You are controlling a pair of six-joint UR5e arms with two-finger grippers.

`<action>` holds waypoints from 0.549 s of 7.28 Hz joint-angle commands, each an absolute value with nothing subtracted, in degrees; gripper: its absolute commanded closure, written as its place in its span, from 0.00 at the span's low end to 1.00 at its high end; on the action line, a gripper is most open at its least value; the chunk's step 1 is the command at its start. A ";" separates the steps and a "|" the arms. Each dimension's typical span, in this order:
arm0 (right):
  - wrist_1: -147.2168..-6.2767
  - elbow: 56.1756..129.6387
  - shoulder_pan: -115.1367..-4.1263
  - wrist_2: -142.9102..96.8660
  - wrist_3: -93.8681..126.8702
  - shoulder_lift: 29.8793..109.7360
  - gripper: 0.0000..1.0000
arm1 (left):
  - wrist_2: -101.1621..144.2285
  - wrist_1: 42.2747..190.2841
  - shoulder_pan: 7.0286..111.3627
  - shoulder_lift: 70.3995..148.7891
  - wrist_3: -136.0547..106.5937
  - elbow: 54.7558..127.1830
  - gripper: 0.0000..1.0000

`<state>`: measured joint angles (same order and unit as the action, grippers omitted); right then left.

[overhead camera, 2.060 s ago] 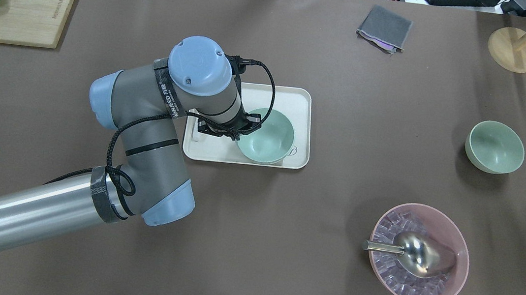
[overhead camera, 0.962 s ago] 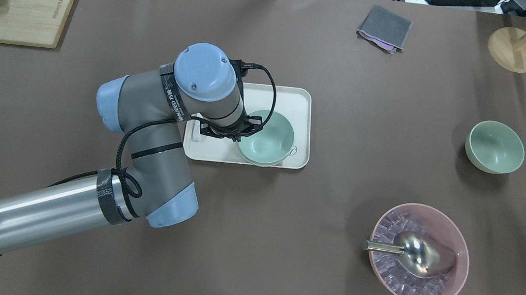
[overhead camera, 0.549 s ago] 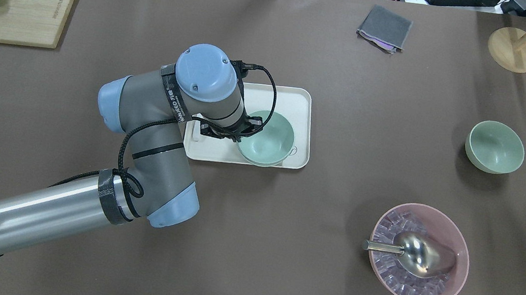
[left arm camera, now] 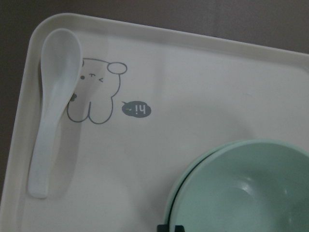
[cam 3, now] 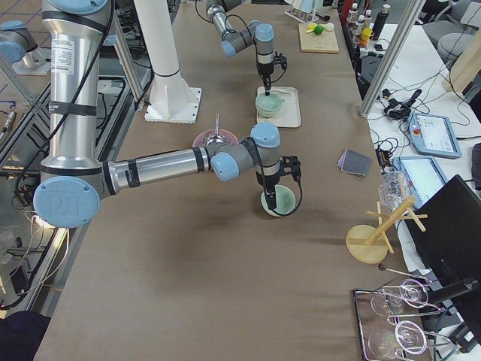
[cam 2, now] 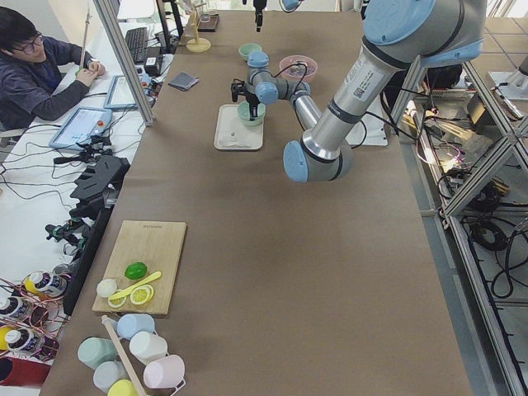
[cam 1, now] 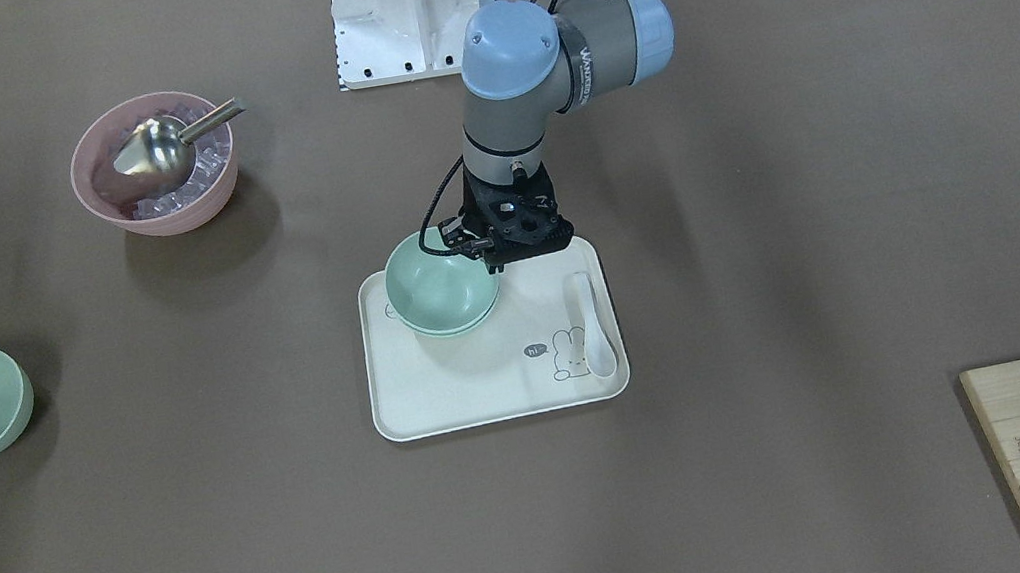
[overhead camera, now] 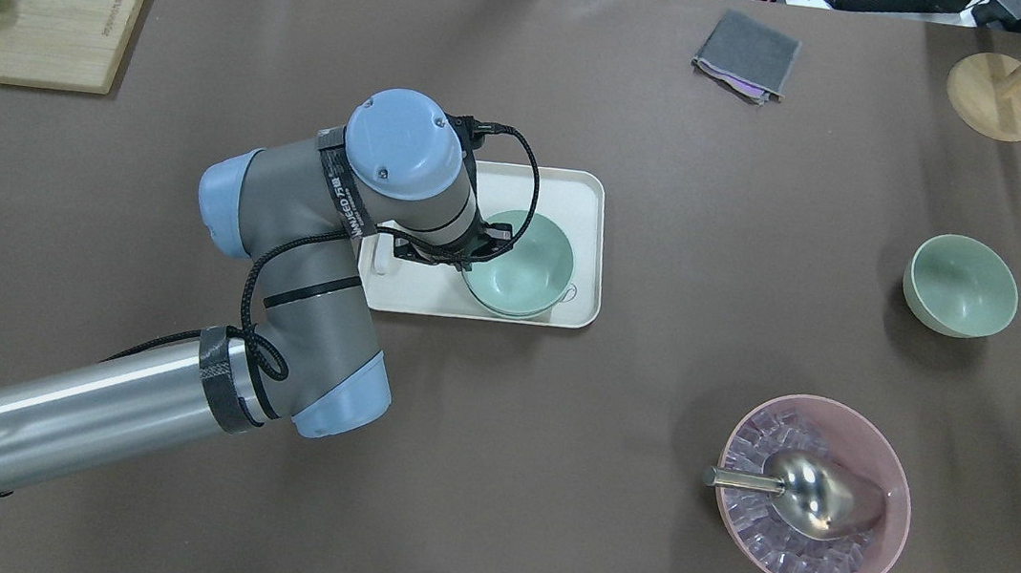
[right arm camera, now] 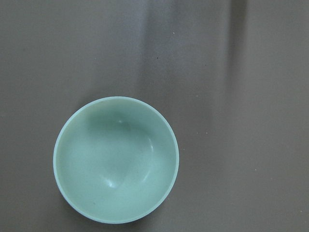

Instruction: Stack green bowls together

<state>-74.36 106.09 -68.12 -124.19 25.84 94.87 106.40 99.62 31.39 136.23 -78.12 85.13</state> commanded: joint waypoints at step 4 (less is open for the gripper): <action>-74.36 106.08 -68.12 -124.19 25.84 94.83 0.00 | 106.35 99.93 31.46 136.14 -77.52 85.34 0.63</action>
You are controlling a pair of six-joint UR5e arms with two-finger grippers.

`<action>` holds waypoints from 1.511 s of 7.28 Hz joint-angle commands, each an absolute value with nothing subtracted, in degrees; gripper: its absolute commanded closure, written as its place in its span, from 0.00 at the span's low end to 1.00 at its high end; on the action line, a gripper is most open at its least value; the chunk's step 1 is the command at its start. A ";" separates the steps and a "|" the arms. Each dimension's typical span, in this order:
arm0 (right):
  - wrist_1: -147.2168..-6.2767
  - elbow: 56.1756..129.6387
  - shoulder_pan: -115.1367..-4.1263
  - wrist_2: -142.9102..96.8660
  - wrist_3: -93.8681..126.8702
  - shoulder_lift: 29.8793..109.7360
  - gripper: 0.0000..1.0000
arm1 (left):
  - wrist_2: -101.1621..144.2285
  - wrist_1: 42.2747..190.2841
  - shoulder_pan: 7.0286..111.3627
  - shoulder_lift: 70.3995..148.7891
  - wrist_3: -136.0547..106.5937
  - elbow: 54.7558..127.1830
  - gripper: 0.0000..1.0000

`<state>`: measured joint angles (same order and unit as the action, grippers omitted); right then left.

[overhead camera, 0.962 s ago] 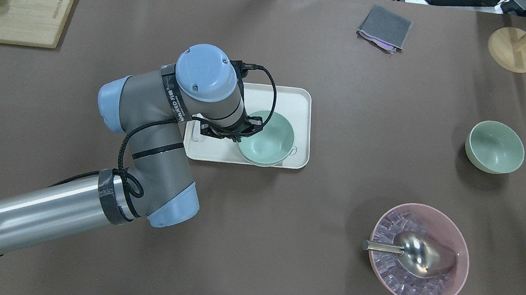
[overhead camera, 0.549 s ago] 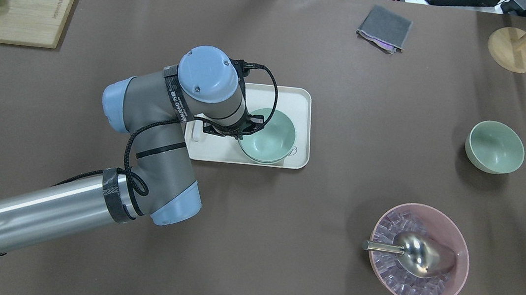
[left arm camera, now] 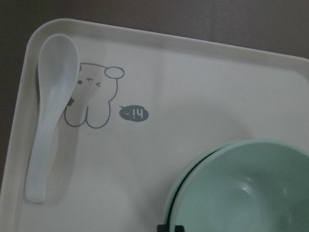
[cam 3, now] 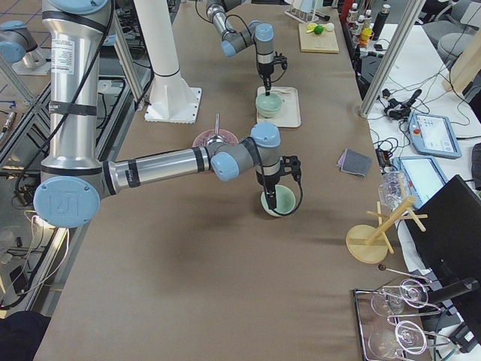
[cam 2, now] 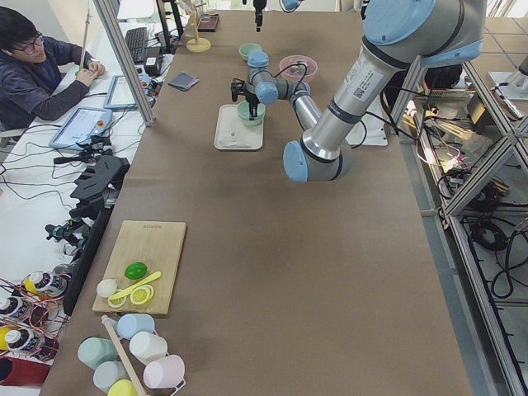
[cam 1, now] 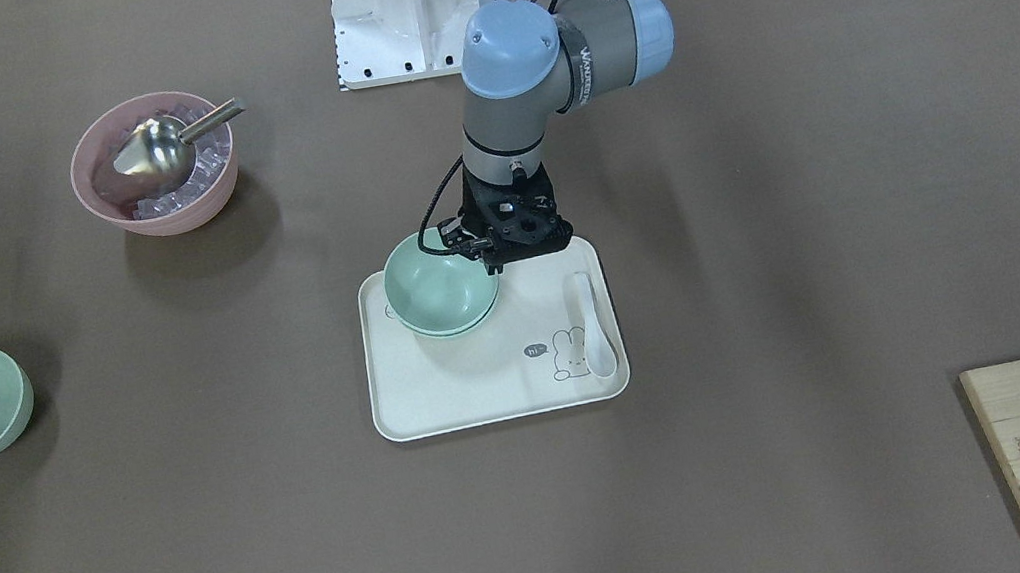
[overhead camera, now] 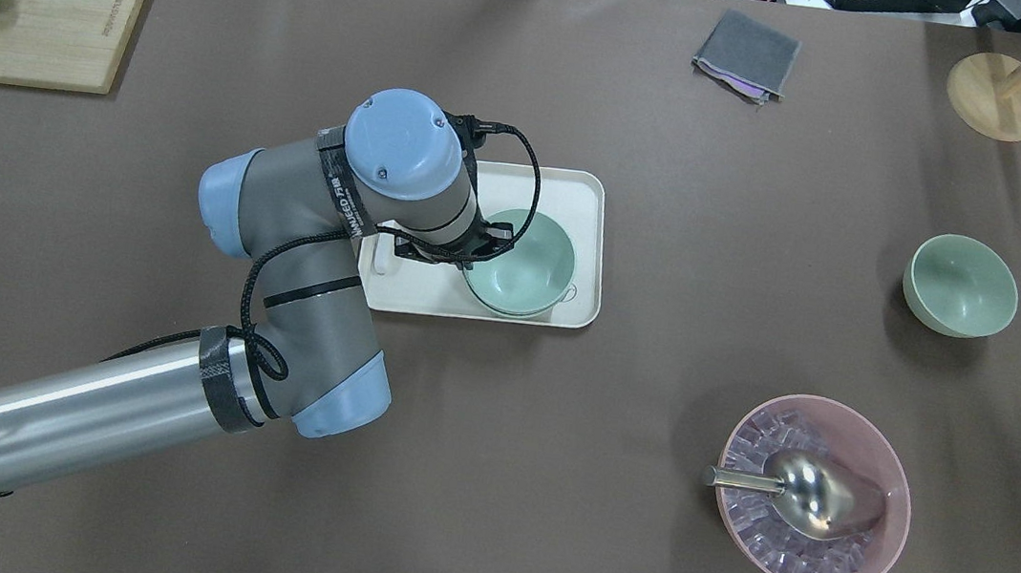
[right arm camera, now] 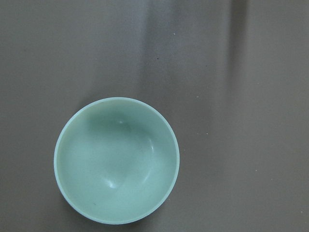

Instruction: Stack green bowls together

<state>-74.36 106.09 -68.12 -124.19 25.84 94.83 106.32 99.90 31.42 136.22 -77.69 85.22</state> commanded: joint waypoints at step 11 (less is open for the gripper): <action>-74.36 94.69 -68.03 -124.01 25.84 86.34 0.10 | 130.78 98.26 54.56 98.13 -42.01 109.88 0.02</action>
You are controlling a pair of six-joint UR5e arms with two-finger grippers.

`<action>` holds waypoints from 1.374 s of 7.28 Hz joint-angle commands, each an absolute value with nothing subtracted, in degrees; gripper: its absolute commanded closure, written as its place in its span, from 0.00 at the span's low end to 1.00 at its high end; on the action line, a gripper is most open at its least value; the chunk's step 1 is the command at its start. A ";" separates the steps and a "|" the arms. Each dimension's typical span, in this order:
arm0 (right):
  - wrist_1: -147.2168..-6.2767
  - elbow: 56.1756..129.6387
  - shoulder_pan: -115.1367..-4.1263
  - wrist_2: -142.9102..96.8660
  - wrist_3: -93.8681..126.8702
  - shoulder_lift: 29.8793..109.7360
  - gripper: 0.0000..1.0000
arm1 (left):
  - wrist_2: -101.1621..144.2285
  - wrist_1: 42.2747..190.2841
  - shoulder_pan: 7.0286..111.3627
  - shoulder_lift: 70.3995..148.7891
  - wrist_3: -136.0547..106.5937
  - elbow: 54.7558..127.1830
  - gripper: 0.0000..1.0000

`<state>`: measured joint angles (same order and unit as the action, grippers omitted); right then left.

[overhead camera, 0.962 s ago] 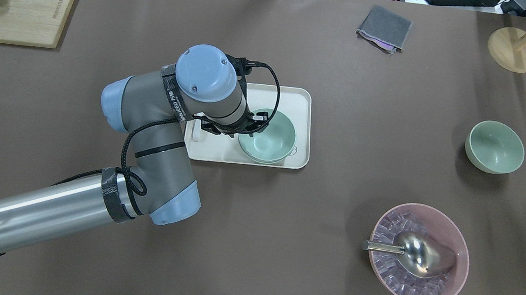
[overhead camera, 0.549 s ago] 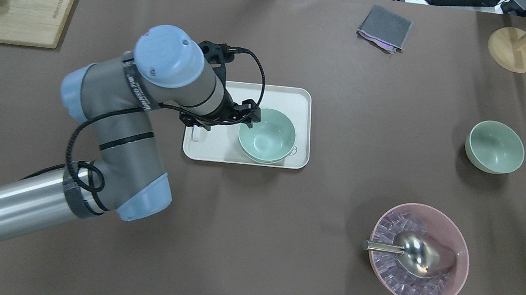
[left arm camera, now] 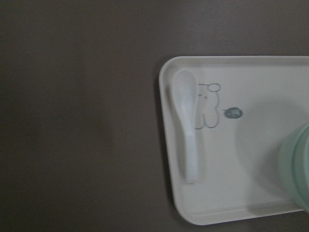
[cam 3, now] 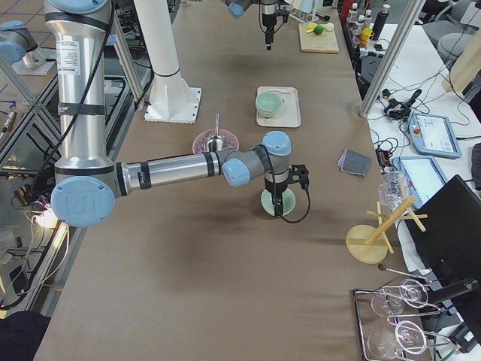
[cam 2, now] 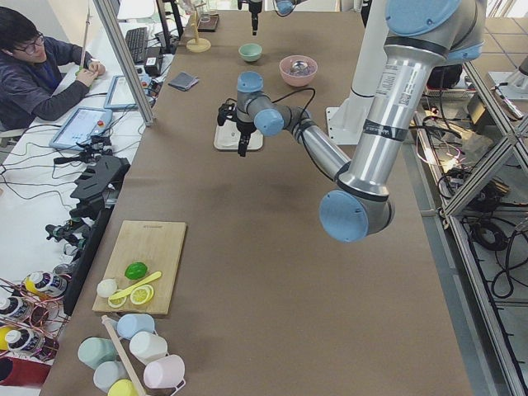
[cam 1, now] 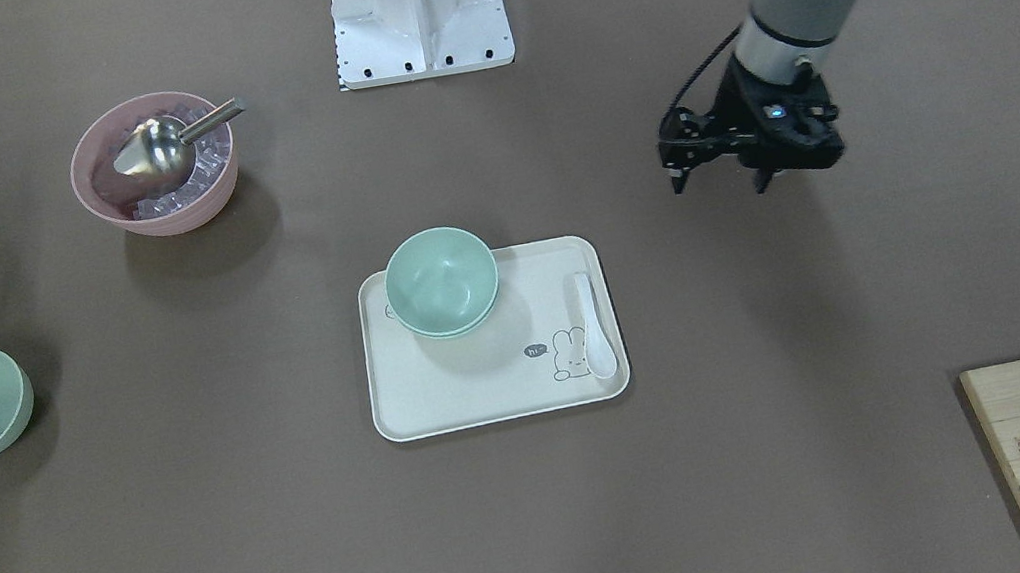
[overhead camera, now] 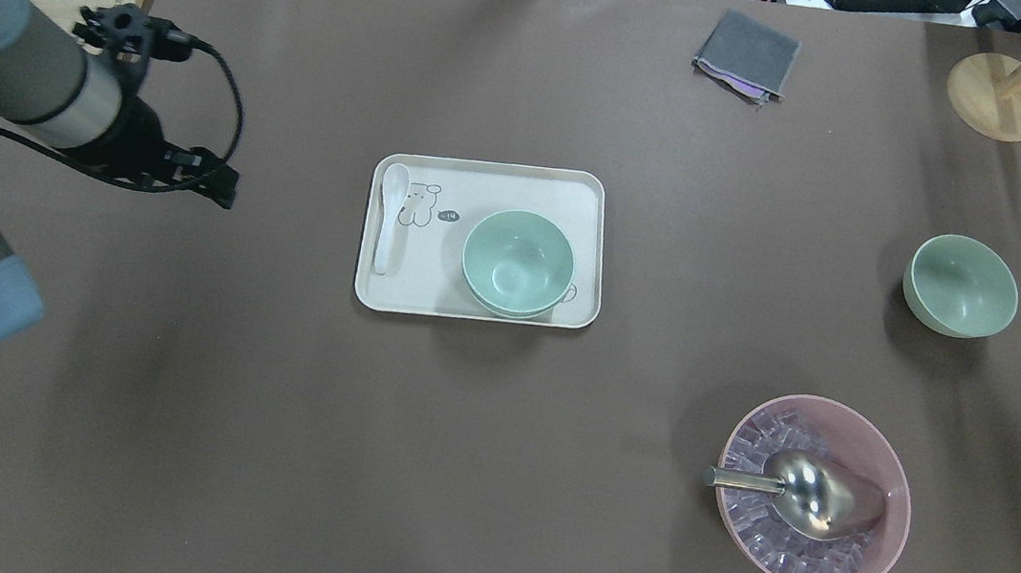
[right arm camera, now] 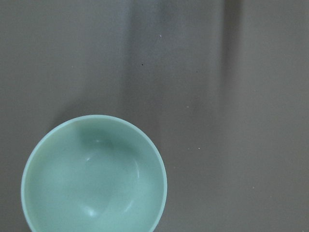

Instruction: Stack green bowls together

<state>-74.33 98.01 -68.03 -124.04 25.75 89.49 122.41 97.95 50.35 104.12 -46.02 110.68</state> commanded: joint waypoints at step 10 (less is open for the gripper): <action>-57.57 86.05 -64.34 -123.93 37.53 88.86 0.47 | 132.36 98.61 59.41 93.60 -38.32 108.02 0.02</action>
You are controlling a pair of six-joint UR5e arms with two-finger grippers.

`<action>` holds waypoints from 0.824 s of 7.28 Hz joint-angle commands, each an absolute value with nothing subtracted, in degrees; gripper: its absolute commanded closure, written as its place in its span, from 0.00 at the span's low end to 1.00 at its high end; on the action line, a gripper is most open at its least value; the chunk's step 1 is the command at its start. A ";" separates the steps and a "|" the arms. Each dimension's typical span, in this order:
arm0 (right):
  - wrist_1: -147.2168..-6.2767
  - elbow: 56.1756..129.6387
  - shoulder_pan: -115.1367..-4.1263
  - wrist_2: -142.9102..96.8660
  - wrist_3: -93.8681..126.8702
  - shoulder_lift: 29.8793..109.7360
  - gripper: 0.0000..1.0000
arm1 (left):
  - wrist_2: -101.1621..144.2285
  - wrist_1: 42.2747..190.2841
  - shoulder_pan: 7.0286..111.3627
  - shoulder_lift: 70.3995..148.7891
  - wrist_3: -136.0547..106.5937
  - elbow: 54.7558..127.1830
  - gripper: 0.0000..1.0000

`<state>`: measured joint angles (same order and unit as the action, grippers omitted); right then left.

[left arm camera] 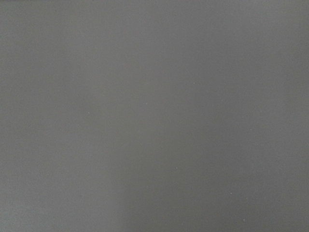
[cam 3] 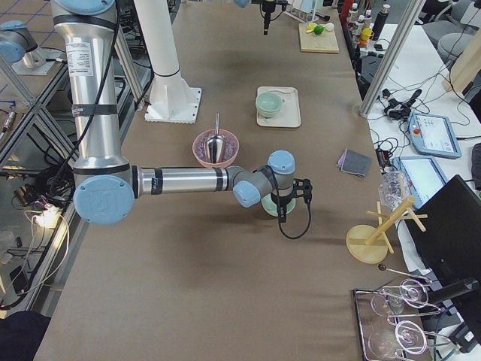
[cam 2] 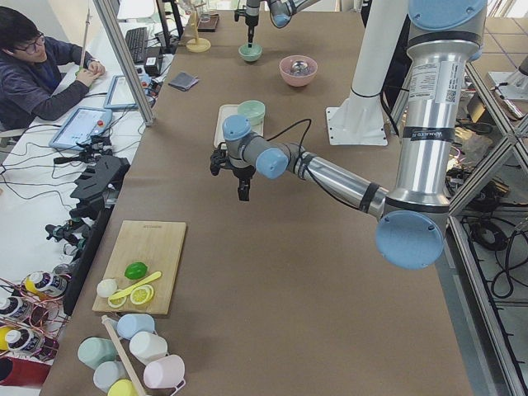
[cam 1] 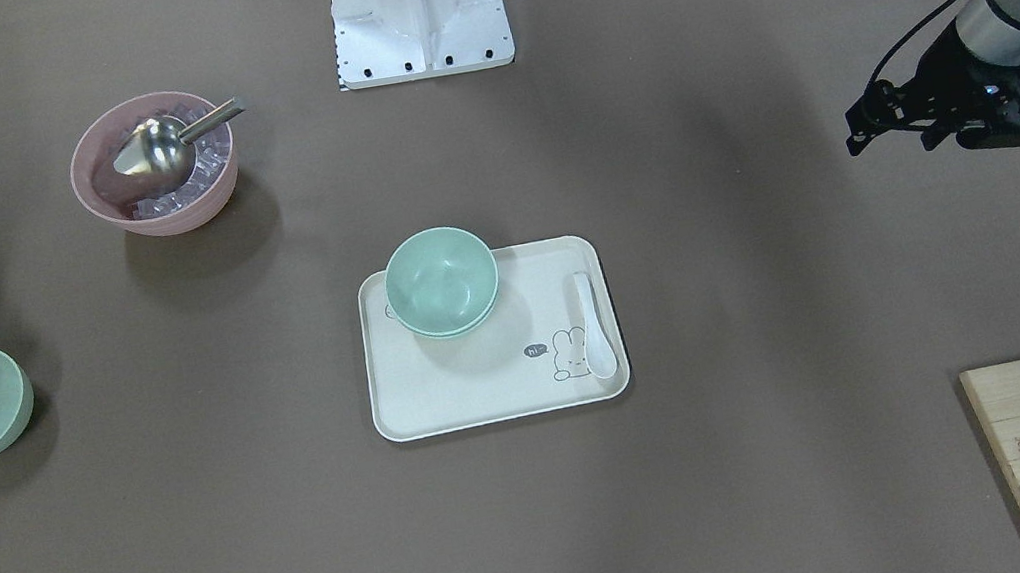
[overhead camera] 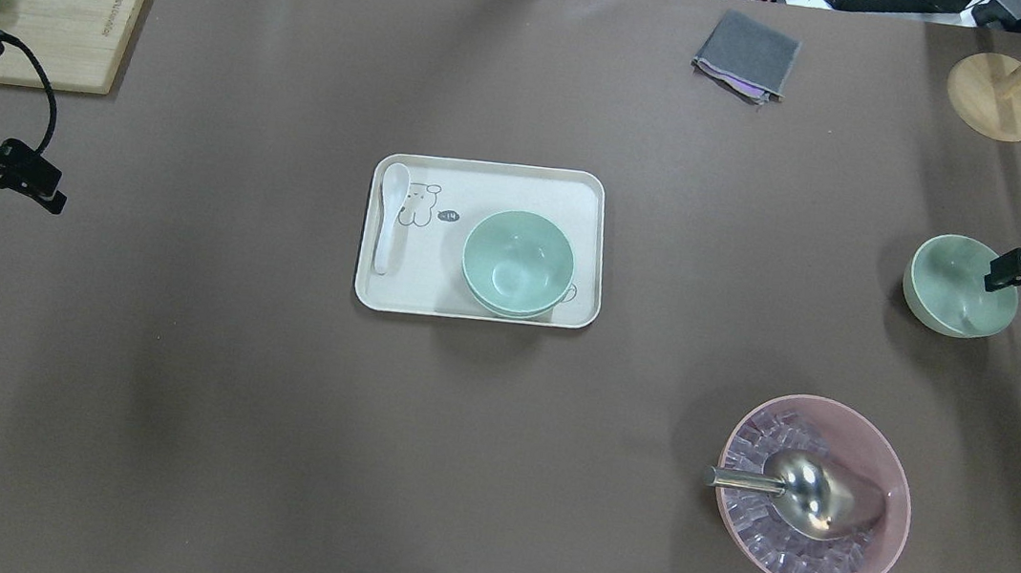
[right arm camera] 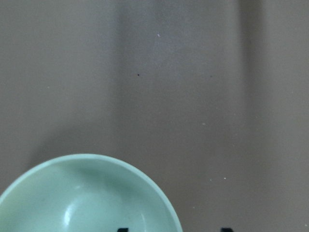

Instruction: Stack green bowls together

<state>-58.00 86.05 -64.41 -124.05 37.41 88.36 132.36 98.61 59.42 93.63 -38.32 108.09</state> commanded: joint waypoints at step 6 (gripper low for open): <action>-57.57 86.22 -63.99 -124.19 40.08 88.33 0.76 | 132.36 98.61 59.41 93.25 -38.32 108.02 0.02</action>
<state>-57.57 86.22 -64.06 -124.19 40.04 88.35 132.36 98.61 59.41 93.27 -38.32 108.02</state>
